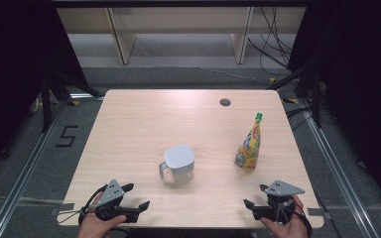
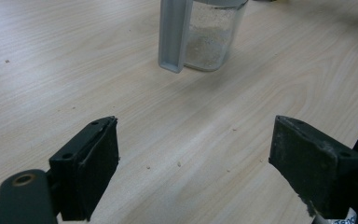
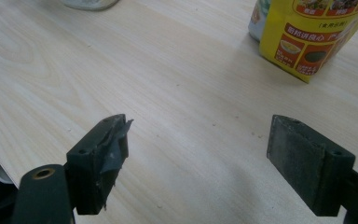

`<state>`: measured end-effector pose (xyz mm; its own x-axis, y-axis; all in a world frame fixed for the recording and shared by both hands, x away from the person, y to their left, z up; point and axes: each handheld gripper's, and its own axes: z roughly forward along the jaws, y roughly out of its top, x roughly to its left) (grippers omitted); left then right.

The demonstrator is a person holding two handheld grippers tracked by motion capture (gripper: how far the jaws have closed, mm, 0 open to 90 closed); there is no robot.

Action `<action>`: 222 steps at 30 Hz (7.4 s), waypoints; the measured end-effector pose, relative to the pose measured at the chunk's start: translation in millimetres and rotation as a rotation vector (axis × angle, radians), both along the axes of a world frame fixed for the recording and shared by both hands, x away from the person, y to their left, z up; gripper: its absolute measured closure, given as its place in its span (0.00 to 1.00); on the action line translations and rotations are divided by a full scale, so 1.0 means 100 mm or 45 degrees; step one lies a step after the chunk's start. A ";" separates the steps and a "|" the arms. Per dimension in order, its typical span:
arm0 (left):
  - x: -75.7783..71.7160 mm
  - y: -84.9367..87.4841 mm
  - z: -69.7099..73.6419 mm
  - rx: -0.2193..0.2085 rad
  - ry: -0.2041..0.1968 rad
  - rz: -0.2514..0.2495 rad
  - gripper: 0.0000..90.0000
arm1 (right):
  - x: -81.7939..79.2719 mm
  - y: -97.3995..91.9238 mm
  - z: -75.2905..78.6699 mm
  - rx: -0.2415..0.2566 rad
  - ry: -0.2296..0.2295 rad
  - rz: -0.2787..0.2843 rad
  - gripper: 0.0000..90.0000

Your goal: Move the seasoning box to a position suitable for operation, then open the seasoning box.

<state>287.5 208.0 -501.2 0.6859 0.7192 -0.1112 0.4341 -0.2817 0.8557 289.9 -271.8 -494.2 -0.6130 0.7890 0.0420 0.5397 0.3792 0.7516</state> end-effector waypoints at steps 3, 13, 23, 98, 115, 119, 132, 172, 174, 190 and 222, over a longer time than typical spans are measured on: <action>0.00 -0.01 0.00 0.009 -0.001 0.008 0.17 | 0.00 0.00 0.00 -0.005 -0.004 0.005 0.24; 0.01 -0.01 0.01 0.012 -0.013 -0.009 0.17 | 0.01 0.00 -0.01 0.012 0.011 0.017 0.26; 0.12 -0.11 0.03 -0.043 -0.008 0.016 0.17 | 0.01 -0.02 -0.01 0.009 0.007 0.002 0.26; 0.55 -0.54 0.10 0.028 -0.145 -0.233 0.76 | 0.01 -0.01 -0.01 0.003 0.017 0.017 0.26; 0.56 -0.55 0.11 0.091 -0.144 -0.127 0.76 | 0.02 -0.01 -0.01 -0.007 -0.006 0.032 0.26; 0.57 -0.56 0.11 0.112 -0.153 -0.064 0.76 | 0.02 -0.01 -0.01 -0.015 -0.014 0.030 0.26; 0.70 -0.58 0.08 0.108 -0.171 0.073 0.78 | 0.01 0.00 -0.01 -0.015 0.017 0.013 0.26; 0.42 -0.78 0.05 0.006 -0.192 -0.319 0.77 | 0.01 0.00 -0.01 -0.013 0.013 0.026 0.26; 0.40 -0.78 0.04 -0.013 -0.181 -0.320 0.77 | 0.01 0.00 -0.01 -0.014 0.014 0.026 0.26; 0.44 -0.77 0.06 -0.002 -0.145 -0.311 0.68 | 0.02 0.00 -0.01 -0.010 0.019 0.027 0.26; 0.21 -0.66 0.50 -0.078 -0.146 -0.280 0.29 | 0.05 -0.04 -0.04 0.002 0.012 0.058 0.26</action>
<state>308.1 142.4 -451.5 0.8357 0.5456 -0.0622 0.2670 -0.3048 0.9142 295.3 -276.0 -497.9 -0.6477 0.7603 0.0491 0.5289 0.4023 0.7472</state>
